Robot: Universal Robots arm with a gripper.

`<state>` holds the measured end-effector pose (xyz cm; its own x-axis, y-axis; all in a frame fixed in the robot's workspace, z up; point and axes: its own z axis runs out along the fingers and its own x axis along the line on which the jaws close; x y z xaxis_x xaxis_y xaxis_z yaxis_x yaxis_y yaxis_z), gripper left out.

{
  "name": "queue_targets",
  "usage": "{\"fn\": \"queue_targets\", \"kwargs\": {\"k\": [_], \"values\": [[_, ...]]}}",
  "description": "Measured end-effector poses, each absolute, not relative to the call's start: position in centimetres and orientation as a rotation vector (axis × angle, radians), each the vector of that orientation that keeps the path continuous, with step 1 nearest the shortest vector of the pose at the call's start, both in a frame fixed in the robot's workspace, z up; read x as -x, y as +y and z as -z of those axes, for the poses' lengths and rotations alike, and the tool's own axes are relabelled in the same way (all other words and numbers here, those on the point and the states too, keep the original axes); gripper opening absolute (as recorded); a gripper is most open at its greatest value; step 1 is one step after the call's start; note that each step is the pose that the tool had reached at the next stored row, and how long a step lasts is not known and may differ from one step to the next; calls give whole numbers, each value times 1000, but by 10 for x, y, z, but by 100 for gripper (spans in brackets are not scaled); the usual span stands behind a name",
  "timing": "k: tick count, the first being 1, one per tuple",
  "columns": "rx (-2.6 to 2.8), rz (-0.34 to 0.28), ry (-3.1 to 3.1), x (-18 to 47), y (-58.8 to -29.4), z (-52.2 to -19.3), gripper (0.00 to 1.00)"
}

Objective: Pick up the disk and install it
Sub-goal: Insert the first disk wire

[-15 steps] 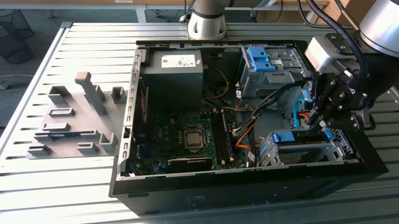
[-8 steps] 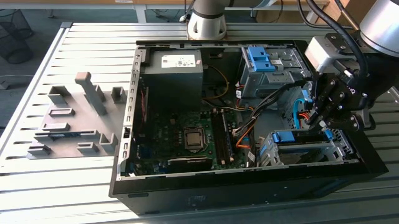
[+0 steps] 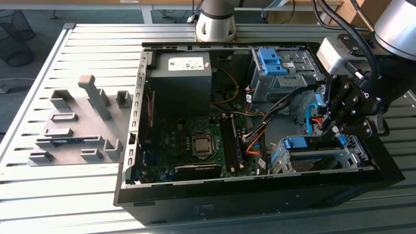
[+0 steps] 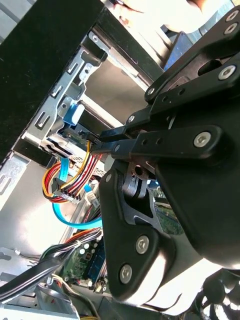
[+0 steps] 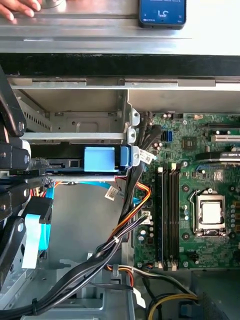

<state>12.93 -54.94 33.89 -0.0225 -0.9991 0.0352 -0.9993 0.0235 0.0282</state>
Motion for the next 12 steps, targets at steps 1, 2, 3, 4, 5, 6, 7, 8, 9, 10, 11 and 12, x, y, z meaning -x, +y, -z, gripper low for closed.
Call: {"fn": "queue_targets", "kwargs": {"k": [1,2,3,4,5,6,7,8,9,10,11,12], "values": [[-2164,-6,-2215,-129,-550,-339,16],[-2164,-7,-2215,-129,-551,-338,16],[-2165,-7,-2214,-129,-551,-338,16],[-2169,-7,-2210,-129,-552,-338,16],[-2179,-7,-2200,-129,-552,-337,16],[-2194,-8,-2186,-129,-552,-337,16],[-2201,-8,-2179,-129,-552,-337,16],[-2201,-8,-2178,-129,-552,-337,16],[-2201,-8,-2178,-129,-552,-337,16],[-2201,-8,-2178,-129,-552,-337,16],[-2201,-8,-2178,-129,-552,-337,16],[-2201,-8,-2179,-129,-552,-337,16]]}}
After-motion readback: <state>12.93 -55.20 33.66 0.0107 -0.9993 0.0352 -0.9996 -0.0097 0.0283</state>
